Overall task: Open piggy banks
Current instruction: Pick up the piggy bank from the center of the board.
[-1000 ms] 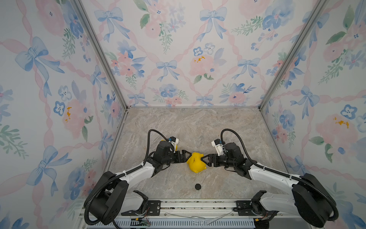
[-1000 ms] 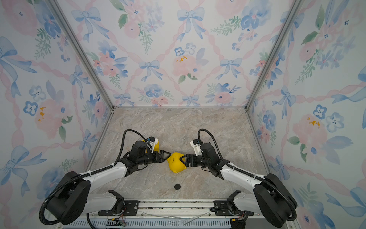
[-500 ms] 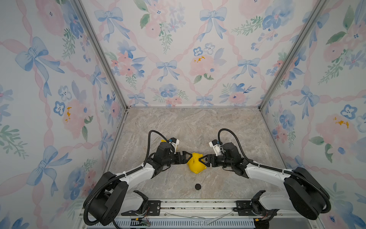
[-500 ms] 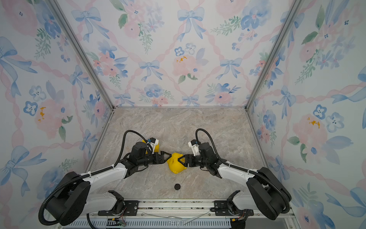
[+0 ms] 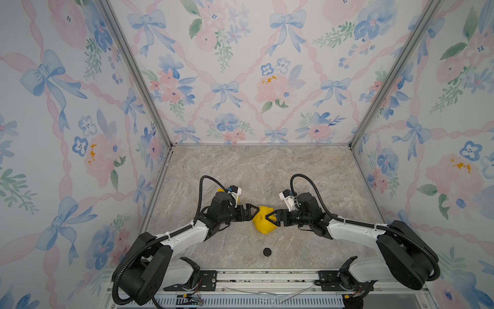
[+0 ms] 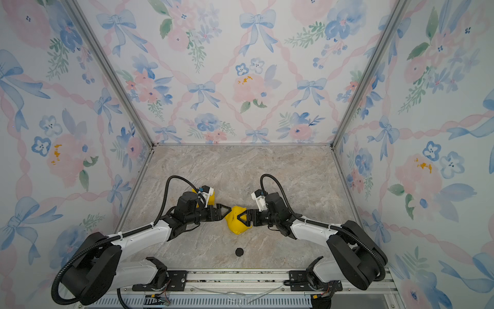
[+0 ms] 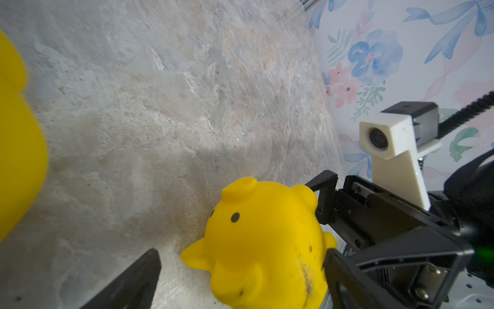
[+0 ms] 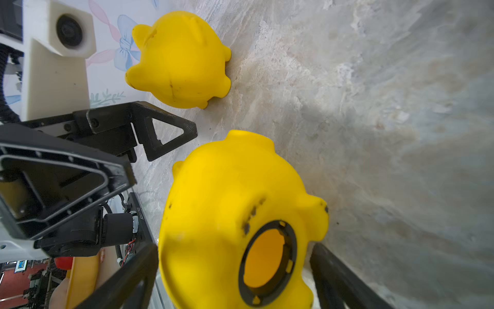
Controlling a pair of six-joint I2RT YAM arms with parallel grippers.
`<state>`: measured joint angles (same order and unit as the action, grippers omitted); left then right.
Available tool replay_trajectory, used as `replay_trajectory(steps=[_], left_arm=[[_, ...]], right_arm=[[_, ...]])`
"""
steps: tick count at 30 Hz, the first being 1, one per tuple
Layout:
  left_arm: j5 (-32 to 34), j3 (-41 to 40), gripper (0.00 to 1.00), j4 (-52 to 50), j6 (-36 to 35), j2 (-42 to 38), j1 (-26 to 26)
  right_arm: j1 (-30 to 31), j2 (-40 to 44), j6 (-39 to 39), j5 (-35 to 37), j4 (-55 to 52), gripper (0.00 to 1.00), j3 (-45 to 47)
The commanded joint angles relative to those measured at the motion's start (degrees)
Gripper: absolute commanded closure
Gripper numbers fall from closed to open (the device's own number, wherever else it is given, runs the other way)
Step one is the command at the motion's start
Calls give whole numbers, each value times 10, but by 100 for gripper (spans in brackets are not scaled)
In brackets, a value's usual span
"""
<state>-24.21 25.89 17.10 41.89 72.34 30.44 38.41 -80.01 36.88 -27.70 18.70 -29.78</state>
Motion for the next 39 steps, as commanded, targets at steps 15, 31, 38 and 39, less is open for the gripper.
replay_trajectory(steps=[15, 31, 38, 39], left_arm=[[-29, -39, 2, 36, 5, -19, -14], [-106, -110, 3, 203, 63, 10, -35], [-107, -129, 2, 263, 107, 49, -38], [-111, -128, 2, 274, 114, 58, -38]], right_arm=[[-22, -23, -37, 0, 9, 10, 21], [-62, -27, -56, -21, 10, 11, 39], [-67, -45, -54, -26, 20, 12, 36], [-67, -45, -54, -27, 20, 12, 36]])
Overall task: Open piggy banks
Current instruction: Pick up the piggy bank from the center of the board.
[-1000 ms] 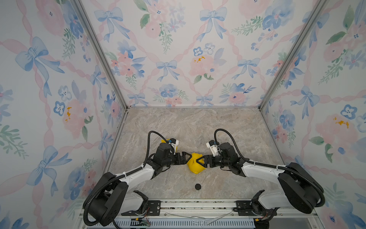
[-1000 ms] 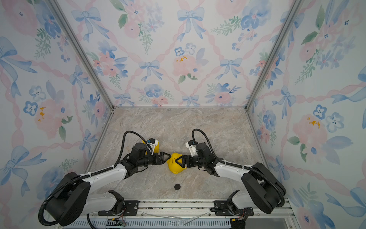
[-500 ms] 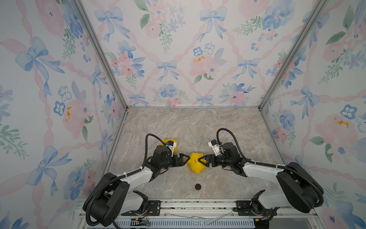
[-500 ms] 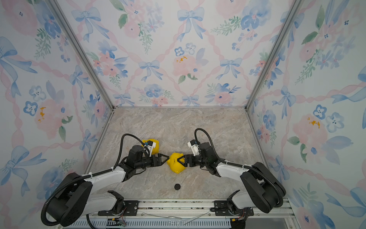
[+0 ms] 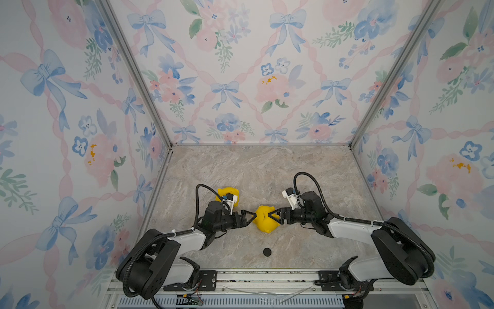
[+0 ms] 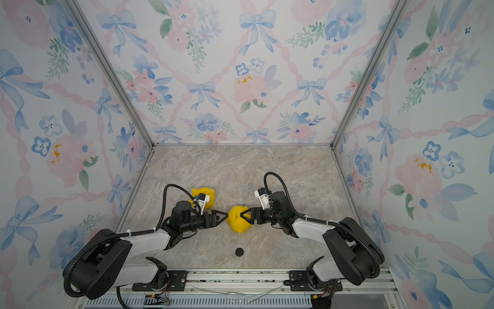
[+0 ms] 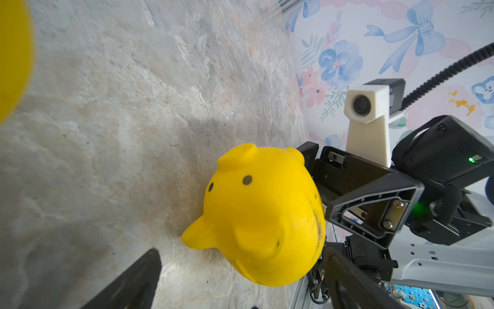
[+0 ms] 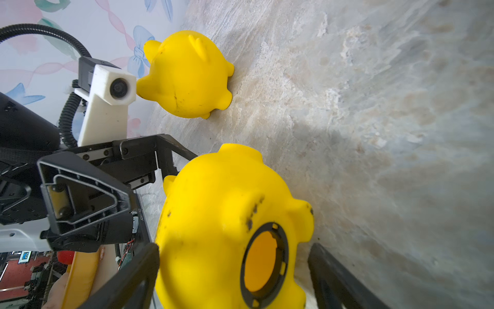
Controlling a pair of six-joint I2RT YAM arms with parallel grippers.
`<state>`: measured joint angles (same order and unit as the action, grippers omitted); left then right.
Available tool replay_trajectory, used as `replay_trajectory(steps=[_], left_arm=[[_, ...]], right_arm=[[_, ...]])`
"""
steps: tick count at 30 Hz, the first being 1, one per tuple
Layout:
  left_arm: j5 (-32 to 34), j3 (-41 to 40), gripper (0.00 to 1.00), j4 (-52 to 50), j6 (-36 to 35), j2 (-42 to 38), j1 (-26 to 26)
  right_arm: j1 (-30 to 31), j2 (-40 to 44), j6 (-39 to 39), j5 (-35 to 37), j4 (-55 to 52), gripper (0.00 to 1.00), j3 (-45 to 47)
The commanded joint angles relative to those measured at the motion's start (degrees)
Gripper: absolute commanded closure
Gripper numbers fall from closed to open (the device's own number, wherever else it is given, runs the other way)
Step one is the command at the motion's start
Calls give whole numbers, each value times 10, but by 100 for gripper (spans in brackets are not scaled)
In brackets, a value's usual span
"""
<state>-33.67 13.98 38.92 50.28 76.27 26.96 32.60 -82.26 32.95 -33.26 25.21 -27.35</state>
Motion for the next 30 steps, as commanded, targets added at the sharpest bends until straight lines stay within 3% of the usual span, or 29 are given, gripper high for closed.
replay_trajectory(steps=[1, 15, 30], left_arm=[[-19, -7, 2, 64, 38, 27, -3], [-36, -9, 2, 124, 132, 52, -4], [-11, -34, 2, 167, 242, 88, 9]], right_arm=[[-9, -23, -15, 29, -46, 12, 12], [-23, -26, -18, 26, -39, 13, 23], [-25, -20, -15, 23, -24, 13, 38]])
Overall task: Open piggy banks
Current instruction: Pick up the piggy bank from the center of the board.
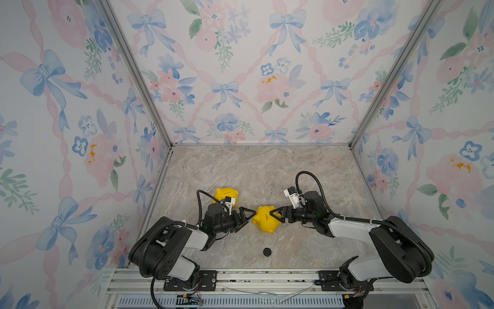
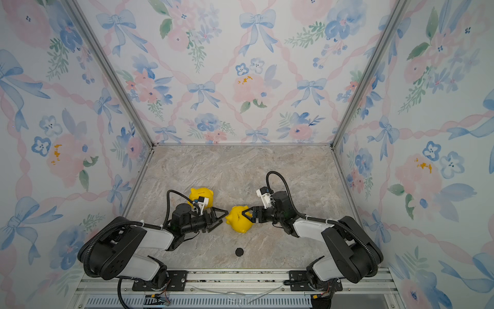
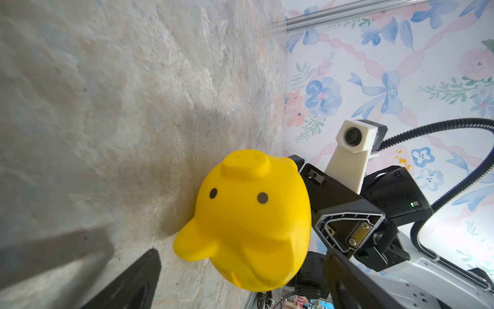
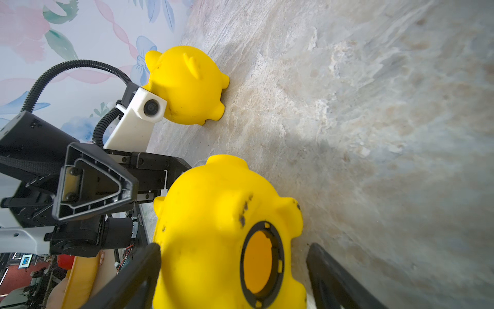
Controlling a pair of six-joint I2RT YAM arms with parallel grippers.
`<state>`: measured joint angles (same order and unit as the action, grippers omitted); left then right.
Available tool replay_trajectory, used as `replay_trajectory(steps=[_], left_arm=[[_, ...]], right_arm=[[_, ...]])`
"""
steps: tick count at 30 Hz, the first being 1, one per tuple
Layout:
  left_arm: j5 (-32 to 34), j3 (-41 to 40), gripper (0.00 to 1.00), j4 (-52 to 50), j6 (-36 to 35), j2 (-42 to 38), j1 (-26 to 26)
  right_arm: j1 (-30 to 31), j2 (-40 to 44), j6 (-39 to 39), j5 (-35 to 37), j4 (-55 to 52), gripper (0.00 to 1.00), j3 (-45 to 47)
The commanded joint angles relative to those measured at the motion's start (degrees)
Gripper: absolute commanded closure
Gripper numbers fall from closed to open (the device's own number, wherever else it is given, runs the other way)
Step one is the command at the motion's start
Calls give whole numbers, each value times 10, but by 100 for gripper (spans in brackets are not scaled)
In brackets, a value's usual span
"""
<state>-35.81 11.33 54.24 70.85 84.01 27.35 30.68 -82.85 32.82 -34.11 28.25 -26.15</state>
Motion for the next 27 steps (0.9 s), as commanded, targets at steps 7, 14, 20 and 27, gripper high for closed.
replay_trajectory(steps=[7, 14, 20, 27], left_arm=[[30, -15, 2, 25, 65, 13, 30], [47, -24, 2, 49, 66, 24, 42], [45, -27, 3, 108, 58, 44, 48], [39, -37, 2, 171, 66, 81, 51]], right_arm=[[-6, -17, -10, 36, -42, 14, 39], [-6, -22, -7, 38, -30, 14, 45], [-9, -36, -5, 38, -18, 14, 48], [-12, -49, -2, 36, -9, 14, 49]])
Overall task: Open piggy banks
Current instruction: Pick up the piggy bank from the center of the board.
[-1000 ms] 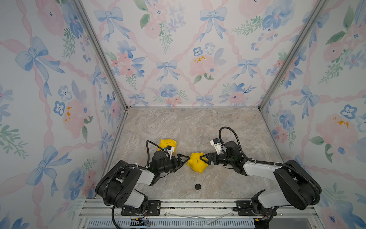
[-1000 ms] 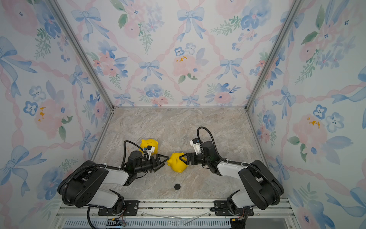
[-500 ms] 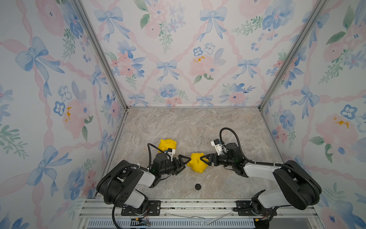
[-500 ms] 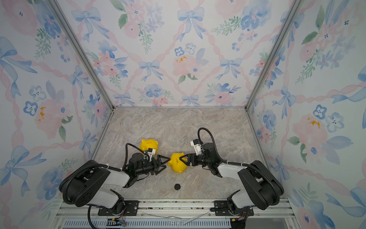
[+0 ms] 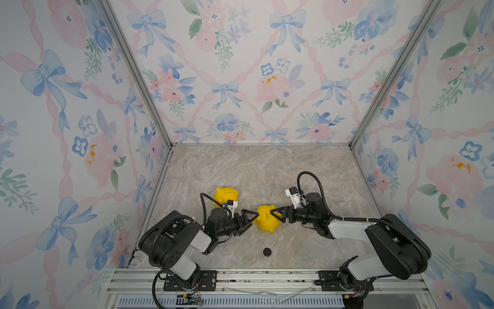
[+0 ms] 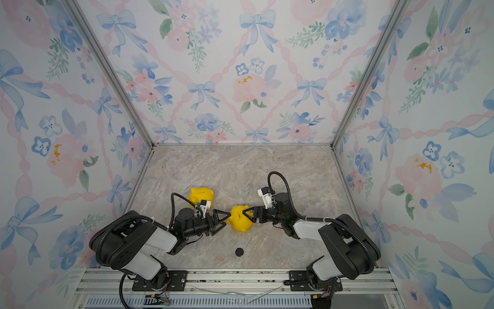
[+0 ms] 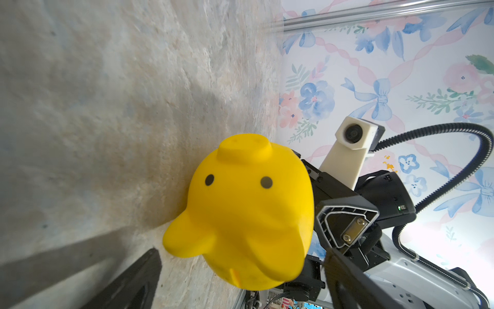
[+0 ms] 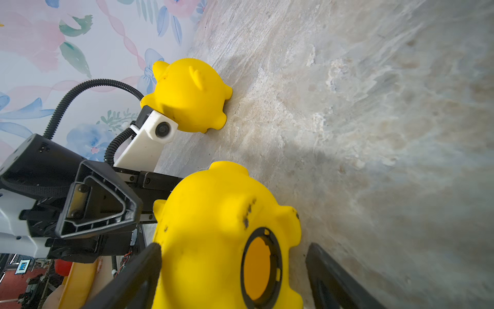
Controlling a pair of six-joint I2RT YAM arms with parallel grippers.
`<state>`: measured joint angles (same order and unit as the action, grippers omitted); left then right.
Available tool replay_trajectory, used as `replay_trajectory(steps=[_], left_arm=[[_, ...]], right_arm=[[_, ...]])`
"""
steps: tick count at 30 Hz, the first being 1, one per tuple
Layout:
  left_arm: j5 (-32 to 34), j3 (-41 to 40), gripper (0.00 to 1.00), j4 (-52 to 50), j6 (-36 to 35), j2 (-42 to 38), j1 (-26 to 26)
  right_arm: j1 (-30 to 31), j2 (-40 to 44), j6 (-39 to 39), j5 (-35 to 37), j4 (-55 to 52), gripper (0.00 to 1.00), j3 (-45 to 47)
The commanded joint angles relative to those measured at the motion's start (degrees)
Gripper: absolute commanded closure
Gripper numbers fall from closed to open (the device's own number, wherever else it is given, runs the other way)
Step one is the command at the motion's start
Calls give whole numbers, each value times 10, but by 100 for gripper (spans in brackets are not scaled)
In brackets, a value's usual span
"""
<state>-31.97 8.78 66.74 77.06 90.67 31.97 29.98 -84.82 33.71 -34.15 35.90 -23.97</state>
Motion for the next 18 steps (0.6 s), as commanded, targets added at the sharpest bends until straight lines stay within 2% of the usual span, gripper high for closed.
replay_trajectory(steps=[1, 14, 18], left_arm=[[-1, -11, 3, 55, 6, 22, 6], [31, -33, 3, 248, 66, 121, 17], [38, -33, 3, 255, 68, 126, 18]], right_arm=[[-5, -30, -11, 36, -86, 14, 27], [-8, -32, -13, 35, -86, 14, 29], [-8, -33, -12, 35, -84, 14, 29]])
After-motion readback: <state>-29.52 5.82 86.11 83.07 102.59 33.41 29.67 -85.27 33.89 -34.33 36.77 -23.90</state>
